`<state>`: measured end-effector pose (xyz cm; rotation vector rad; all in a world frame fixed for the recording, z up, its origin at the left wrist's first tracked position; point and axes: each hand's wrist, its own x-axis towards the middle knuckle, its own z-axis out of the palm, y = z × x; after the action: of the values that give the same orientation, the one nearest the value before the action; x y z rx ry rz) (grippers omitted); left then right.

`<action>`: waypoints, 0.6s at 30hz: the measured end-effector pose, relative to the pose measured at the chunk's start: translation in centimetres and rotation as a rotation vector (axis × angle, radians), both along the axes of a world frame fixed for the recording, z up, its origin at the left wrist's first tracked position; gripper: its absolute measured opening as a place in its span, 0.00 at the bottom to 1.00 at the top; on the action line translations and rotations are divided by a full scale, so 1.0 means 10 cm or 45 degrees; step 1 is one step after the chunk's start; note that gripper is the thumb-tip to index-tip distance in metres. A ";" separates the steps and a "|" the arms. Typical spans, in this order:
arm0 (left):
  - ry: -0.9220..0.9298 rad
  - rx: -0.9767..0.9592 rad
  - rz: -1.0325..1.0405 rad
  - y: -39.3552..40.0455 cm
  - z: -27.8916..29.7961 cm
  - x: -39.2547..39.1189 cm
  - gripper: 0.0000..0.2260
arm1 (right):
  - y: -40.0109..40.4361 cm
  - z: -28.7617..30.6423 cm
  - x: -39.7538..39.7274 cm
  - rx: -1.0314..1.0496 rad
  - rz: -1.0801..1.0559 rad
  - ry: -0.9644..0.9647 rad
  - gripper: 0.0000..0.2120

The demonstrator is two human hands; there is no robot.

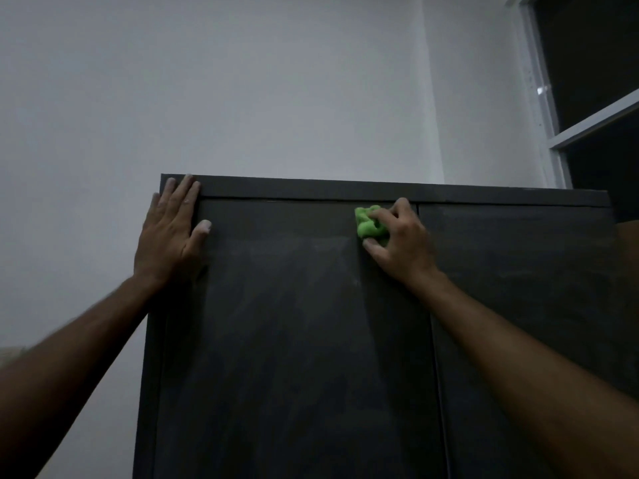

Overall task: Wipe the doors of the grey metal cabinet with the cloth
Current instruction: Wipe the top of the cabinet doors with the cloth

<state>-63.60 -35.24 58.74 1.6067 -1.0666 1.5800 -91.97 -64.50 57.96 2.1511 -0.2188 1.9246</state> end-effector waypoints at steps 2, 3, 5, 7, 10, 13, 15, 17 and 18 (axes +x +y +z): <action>-0.006 0.003 -0.010 0.01 0.00 0.01 0.33 | 0.13 -0.16 0.15 -0.176 0.027 0.109 0.23; -0.008 0.007 -0.017 0.02 0.00 0.01 0.33 | 0.14 -0.29 0.17 -0.314 0.024 0.241 0.24; -0.009 0.015 -0.028 0.03 -0.01 0.02 0.33 | 0.06 -0.41 0.08 -0.482 -0.021 0.444 0.24; -0.011 0.008 -0.025 0.03 -0.01 0.02 0.33 | -0.02 -0.28 0.01 -0.410 -0.042 0.354 0.22; -0.012 0.003 -0.027 0.02 -0.01 0.01 0.32 | 0.09 -0.02 0.12 -0.063 0.006 0.002 0.20; -0.006 0.005 -0.039 0.03 -0.02 0.01 0.32 | 0.29 -0.20 0.31 -0.203 0.100 0.077 0.23; 0.003 0.005 -0.043 0.03 -0.03 0.00 0.32 | 0.22 -0.44 0.28 -0.476 0.120 0.349 0.23; 0.005 0.006 -0.044 0.03 -0.03 -0.01 0.32 | 0.10 -0.44 0.18 -0.558 0.092 0.422 0.23; 0.007 0.006 -0.044 0.04 -0.02 -0.02 0.32 | 0.06 -0.36 0.16 -0.498 0.070 0.356 0.22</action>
<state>-63.77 -34.88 58.51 1.5864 -1.0905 1.5510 -90.35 -63.86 54.39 2.1336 0.2503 1.5113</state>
